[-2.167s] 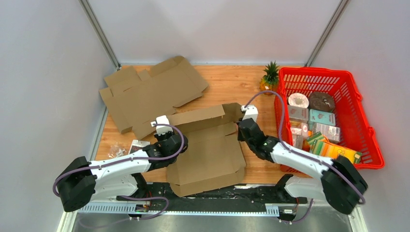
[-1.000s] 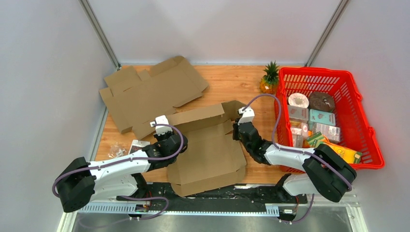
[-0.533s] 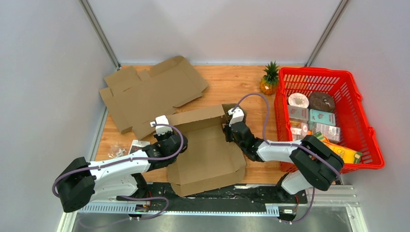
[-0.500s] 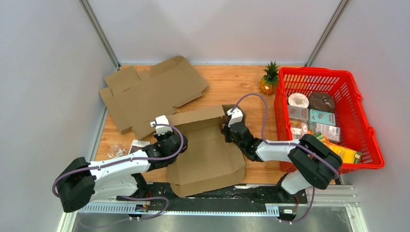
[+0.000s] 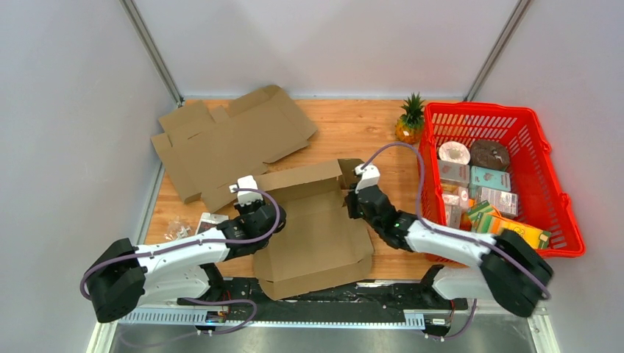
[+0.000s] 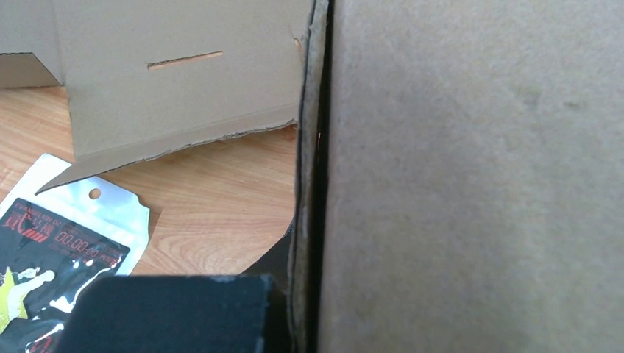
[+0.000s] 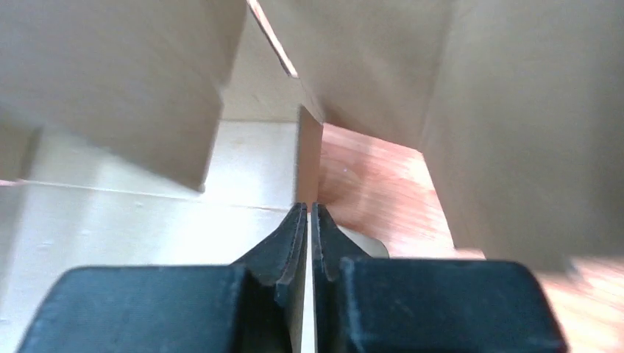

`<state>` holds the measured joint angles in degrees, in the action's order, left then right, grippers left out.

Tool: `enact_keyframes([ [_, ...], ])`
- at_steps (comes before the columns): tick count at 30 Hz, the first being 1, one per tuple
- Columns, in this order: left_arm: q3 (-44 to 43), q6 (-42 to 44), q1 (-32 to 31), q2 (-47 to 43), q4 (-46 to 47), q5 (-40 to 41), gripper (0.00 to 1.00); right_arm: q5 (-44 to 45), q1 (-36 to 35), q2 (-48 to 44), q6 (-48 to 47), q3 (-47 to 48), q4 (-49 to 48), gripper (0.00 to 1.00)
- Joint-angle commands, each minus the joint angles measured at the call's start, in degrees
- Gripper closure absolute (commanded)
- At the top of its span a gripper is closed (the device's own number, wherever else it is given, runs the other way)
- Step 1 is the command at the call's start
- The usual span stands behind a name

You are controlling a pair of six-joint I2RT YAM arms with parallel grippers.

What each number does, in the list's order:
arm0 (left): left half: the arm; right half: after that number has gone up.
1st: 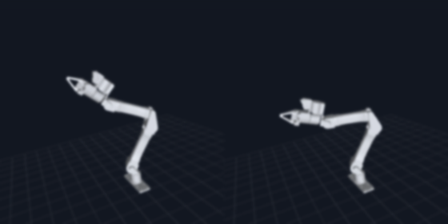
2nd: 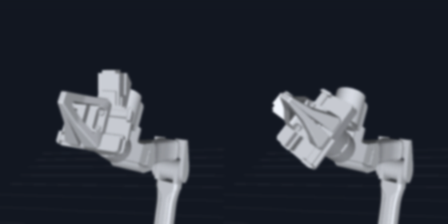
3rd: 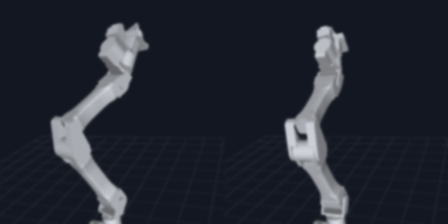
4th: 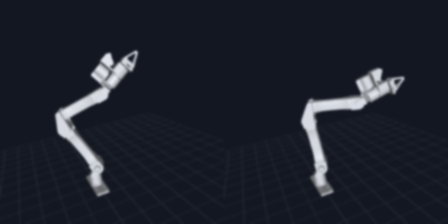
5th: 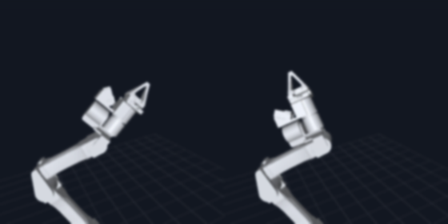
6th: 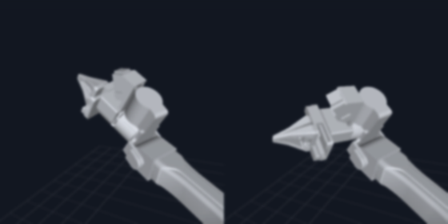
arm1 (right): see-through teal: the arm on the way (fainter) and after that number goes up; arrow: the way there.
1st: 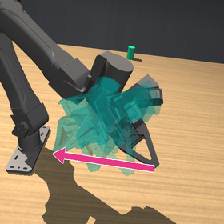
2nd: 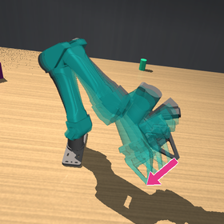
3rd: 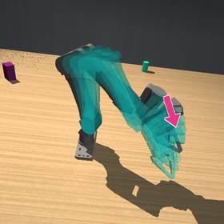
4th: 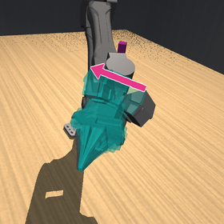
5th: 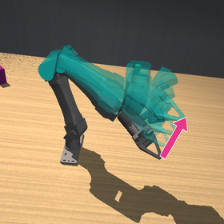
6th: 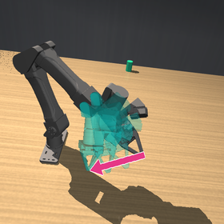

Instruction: Fold the paper box

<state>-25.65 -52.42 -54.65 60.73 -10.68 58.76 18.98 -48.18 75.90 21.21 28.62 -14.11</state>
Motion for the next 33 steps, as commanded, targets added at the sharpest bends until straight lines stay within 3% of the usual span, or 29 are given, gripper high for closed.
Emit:
enact_keyframes([
  [1,-2.83,-1.02,-0.01,0.97,3.21,0.21,1.00,3.87,0.54,-14.00,3.84,3.54,21.24,0.88],
  [5,-2.65,-0.58,-0.01,0.97,3.73,0.12,1.00,4.92,3.61,-22.54,3.32,10.38,37.46,0.69],
  [6,-2.30,-0.66,-0.01,0.71,3.99,0.21,1.00,3.97,4.67,-23.77,2.35,12.92,38.71,0.59],
  [8,-2.04,-0.84,-0.01,0.10,4.17,0.39,1.00,2.99,8.36,-23.34,1.82,17.41,45.11,0.52],
  [11,-1.68,-0.75,-0.01,-0.35,4.26,0.30,1.00,-0.75,12.49,-20.36,-2.39,22.61,46.90,0.32],
  [15,-1.68,-0.58,-0.10,-0.26,4.52,0.13,1.00,-6.31,14.17,-15.17,-7.05,26.13,43.74,0.30],
  [17,-1.86,-0.31,-0.10,0.00,4.52,0.12,1.00,-8.08,14.17,-13.24,-8.64,26.05,40.84,0.37],
  [19,-2.12,-0.14,-0.19,0.35,4.52,0.21,1.00,-7.91,14.00,-11.83,-8.21,26.22,40.47,0.53],
  [20,-2.21,-0.05,-0.28,0.62,4.61,0.21,1.00,-8.17,13.99,-11.04,-7.86,27.01,41.26,0.69],
  [23,-3.00,0.39,-0.89,1.41,4.35,1.00,1.00,-4.15,11.11,-12.25,-5.31,28.85,44.78,0.84],
  [29,-5.64,1.01,-2.82,4.48,2.16,3.73,1.00,-7.21,8.46,-12.44,4.51,32.02,49.69,0.99],
  [33,-6.26,0.75,-3.35,4.75,1.54,4.61,1.00,-7.12,7.05,-10.07,9.63,34.12,53.65,0.99],
])
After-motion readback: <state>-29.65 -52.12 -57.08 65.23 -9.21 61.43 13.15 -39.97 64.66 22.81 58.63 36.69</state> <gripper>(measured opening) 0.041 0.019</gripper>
